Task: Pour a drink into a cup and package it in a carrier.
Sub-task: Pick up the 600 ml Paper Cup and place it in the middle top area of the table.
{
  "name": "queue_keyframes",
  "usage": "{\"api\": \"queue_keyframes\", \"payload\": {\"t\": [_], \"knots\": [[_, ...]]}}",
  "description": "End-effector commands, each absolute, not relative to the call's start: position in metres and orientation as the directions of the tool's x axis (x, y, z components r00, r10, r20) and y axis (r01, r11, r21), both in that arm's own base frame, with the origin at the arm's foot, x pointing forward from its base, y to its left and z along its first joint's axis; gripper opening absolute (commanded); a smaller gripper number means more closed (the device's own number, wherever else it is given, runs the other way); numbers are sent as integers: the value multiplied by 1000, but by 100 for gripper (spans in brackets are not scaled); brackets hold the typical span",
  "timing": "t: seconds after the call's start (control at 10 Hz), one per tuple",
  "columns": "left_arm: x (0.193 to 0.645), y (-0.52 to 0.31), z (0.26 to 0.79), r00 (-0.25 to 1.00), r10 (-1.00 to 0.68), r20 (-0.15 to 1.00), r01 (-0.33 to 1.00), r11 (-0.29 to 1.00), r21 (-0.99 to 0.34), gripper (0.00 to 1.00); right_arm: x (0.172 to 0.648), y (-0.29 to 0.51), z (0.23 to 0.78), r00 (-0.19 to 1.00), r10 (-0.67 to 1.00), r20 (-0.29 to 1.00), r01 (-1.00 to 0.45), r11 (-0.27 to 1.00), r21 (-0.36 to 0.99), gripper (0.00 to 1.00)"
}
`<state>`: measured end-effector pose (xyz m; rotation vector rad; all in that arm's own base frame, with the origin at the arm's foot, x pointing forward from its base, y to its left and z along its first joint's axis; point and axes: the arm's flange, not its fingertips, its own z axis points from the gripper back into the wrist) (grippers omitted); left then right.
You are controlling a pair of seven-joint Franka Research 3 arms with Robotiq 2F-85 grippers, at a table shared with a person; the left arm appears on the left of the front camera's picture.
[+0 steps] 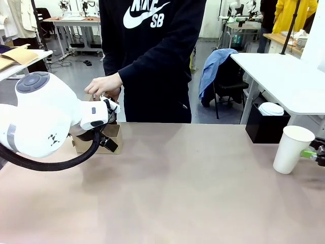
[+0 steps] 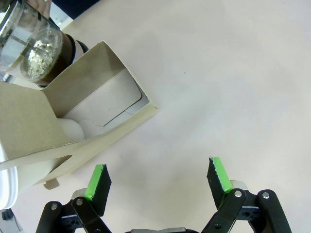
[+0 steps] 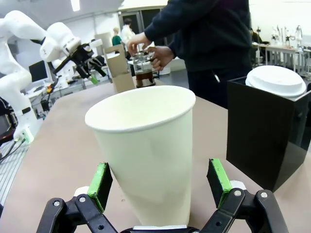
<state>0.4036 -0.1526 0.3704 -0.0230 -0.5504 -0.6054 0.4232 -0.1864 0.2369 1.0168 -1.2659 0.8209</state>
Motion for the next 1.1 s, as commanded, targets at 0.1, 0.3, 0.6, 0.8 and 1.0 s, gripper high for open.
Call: {"api": "queue_keyframes", "payload": {"t": [0.1,0.3,0.6,0.8,1.0], "knots": [[404,-152,370,684,-533,498,546,827,135,100,425,-164,232,125,-24,992,-925,360,126,100],[404,-152,370,684,-533,498,546,827,135,100,429,-149,226,140,-27,990,-931,337,141,100],[404,-152,370,684,-533,498,546,827,135,100,434,-131,221,153,-44,987,-935,318,159,100],[404,-152,370,684,-533,498,546,827,135,100,435,-131,219,156,-67,985,-935,310,169,80],[404,-152,370,684,-533,498,546,827,135,100,433,-134,221,180,-47,982,-940,286,186,80]]}}
